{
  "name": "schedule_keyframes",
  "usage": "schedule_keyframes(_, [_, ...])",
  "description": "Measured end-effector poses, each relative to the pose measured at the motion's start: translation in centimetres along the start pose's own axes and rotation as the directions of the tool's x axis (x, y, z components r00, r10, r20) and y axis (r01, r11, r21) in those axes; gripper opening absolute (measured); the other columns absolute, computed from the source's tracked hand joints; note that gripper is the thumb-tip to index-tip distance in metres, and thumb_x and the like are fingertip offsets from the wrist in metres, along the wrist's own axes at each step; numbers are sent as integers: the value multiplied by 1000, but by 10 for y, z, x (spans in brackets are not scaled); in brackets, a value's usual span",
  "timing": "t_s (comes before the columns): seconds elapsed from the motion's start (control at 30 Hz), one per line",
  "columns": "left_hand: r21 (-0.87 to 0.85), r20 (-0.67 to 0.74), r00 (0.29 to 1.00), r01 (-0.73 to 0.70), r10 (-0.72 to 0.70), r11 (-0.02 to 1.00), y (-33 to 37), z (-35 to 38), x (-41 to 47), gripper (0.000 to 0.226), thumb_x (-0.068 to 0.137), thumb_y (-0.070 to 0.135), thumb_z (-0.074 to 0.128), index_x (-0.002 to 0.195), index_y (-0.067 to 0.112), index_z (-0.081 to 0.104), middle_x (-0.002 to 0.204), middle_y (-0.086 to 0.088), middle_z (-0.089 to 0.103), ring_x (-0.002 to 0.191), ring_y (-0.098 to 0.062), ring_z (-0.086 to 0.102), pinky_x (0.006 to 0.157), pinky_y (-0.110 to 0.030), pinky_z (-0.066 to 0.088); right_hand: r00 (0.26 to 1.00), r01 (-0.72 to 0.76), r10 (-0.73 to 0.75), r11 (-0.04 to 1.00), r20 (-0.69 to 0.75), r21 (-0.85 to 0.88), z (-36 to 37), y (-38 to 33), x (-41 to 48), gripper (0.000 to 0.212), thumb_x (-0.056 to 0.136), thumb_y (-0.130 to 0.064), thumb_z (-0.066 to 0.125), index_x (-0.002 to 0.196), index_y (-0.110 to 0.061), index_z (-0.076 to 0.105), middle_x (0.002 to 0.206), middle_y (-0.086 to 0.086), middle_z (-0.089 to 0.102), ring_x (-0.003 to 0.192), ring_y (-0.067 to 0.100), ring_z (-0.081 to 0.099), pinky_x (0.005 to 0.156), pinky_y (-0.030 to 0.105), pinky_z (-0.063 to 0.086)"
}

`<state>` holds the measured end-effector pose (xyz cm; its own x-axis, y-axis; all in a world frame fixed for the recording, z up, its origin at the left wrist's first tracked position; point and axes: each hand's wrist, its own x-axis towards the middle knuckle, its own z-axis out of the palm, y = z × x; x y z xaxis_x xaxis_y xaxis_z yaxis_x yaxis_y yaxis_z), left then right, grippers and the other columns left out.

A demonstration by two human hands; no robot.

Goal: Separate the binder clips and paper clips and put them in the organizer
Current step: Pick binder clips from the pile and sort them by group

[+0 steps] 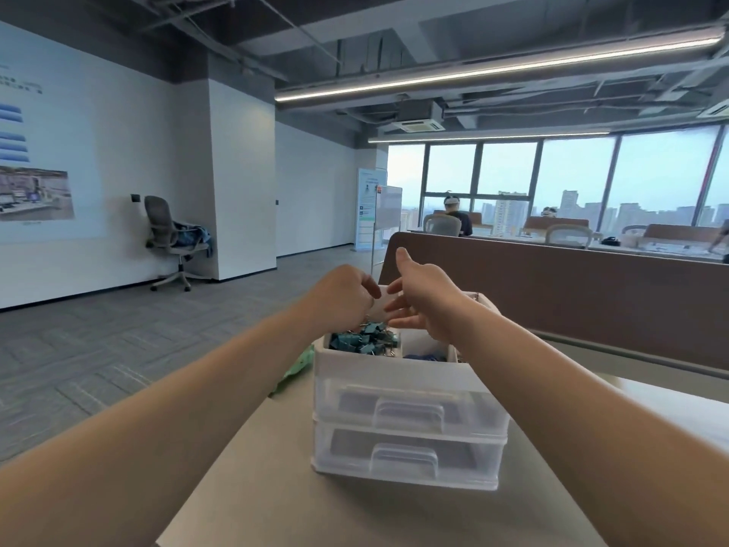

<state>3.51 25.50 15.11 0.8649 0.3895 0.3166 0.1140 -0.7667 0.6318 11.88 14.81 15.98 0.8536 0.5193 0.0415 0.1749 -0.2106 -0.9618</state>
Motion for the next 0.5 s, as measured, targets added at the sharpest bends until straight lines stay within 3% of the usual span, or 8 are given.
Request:
schedule_keyframes(0.1, [-37,-41,997,-61,59,997,19,11,-7,14,94,10,53,95,11,67,72,-5,67,55,-16,60,57,-27,53,995,61,-61,998,-76,-5,-27,7,-15,65,101,-57,31,99,0,63,92,18,69,74,26,66,71,37,57])
schedule_keyframes(0.23, [-103,-3,995,-101,101,990,48,44,-15,14,96,15,54,96,11,67,78,-2,70,54,-10,61,50,-20,49,986,38,-54,994,-157,-103,-67,30,-36,65,100,-57,30,92,-4,66,80,10,68,63,20,60,58,30,47])
schedule_keyframes(0.4, [-186,104,969,-201,222,962,97,107,-31,15,96,14,52,95,12,67,77,-7,70,57,-11,62,50,-18,53,971,-10,-20,992,-236,-126,-129,72,-66,63,100,-56,30,86,-6,65,67,7,66,54,19,51,54,31,40])
schedule_keyframes(0.5, [-252,166,949,-222,268,942,121,154,-36,17,93,11,51,89,9,67,76,-12,69,55,-15,61,52,-27,54,957,-36,-17,983,-288,-179,-165,106,-85,57,102,-51,31,80,-8,61,63,7,62,50,18,50,52,29,38])
